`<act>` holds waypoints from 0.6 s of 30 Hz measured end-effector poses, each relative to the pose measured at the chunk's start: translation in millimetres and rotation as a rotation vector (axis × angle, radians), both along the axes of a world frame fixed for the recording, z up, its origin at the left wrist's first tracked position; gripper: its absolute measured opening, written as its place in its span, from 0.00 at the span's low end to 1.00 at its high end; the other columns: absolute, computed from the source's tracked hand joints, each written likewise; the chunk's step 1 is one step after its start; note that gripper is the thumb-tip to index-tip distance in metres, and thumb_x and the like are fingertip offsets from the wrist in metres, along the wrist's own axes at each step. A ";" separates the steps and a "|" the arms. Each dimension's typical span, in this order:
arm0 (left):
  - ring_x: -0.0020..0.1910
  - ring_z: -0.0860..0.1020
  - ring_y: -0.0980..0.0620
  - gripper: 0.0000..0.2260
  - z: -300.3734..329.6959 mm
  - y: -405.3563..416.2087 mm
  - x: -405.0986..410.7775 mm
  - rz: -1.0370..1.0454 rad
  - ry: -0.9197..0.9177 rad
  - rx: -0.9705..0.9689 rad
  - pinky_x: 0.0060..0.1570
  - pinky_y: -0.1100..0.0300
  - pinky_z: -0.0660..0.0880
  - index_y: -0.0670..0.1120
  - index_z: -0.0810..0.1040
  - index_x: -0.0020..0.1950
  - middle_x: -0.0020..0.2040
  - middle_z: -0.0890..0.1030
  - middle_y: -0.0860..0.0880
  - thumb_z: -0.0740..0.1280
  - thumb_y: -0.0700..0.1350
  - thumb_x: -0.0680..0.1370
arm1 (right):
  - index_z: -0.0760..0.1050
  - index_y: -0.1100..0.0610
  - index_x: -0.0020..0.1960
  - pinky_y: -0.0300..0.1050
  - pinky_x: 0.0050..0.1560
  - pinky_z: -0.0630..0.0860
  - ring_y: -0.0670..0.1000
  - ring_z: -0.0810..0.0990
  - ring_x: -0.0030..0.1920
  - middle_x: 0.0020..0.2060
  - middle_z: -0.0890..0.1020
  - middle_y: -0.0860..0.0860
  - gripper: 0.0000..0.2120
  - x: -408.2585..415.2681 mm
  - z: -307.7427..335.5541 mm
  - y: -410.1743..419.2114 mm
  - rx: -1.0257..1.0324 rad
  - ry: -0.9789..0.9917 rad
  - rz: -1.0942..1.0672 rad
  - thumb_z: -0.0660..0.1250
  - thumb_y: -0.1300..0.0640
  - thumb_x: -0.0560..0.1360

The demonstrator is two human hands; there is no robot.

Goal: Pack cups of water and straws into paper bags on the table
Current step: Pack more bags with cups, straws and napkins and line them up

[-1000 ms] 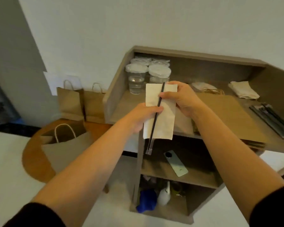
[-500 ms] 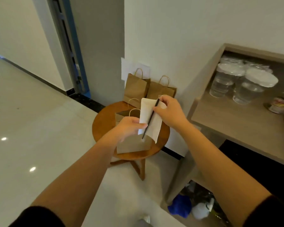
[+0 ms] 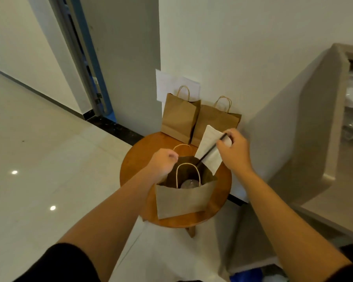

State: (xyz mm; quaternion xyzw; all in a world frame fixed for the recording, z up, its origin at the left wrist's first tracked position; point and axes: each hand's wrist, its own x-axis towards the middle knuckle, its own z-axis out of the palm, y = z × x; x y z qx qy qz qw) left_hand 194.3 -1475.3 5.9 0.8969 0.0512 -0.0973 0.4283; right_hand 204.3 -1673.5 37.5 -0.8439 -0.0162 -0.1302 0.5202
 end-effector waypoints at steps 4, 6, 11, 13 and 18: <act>0.61 0.74 0.50 0.12 -12.9 -1.0 25.9 -0.142 0.043 0.124 0.61 0.59 0.70 0.44 0.77 0.62 0.62 0.77 0.46 0.61 0.40 0.80 | 0.70 0.52 0.41 0.41 0.40 0.75 0.46 0.75 0.41 0.38 0.75 0.46 0.07 13.5 -30.9 11.0 -0.089 0.153 0.043 0.66 0.59 0.75; 0.61 0.74 0.50 0.12 -17.0 4.4 39.7 -0.218 0.063 0.181 0.60 0.59 0.70 0.45 0.77 0.62 0.62 0.77 0.46 0.61 0.40 0.80 | 0.70 0.49 0.39 0.38 0.39 0.73 0.45 0.74 0.40 0.37 0.75 0.45 0.09 20.7 -44.9 21.2 -0.107 0.229 0.061 0.67 0.59 0.74; 0.61 0.73 0.49 0.13 -19.3 21.3 70.4 -0.406 0.070 0.276 0.56 0.63 0.67 0.44 0.78 0.62 0.63 0.77 0.46 0.59 0.40 0.81 | 0.73 0.61 0.41 0.42 0.38 0.69 0.48 0.72 0.37 0.36 0.75 0.52 0.05 37.5 -68.3 52.5 -0.114 0.364 0.084 0.68 0.63 0.72; 0.61 0.73 0.49 0.13 -18.9 25.2 81.5 -0.464 0.072 0.286 0.55 0.63 0.67 0.45 0.78 0.62 0.63 0.76 0.46 0.59 0.41 0.81 | 0.72 0.60 0.40 0.42 0.38 0.69 0.49 0.71 0.37 0.35 0.74 0.52 0.06 40.6 -75.1 66.4 -0.122 0.458 0.140 0.69 0.63 0.73; 0.46 0.76 0.55 0.11 -17.6 29.8 100.7 -0.592 0.078 0.243 0.43 0.67 0.70 0.44 0.81 0.56 0.53 0.81 0.46 0.61 0.40 0.79 | 0.71 0.59 0.42 0.36 0.34 0.69 0.47 0.72 0.36 0.35 0.73 0.49 0.08 45.6 -86.7 85.3 -0.132 0.663 0.195 0.71 0.63 0.72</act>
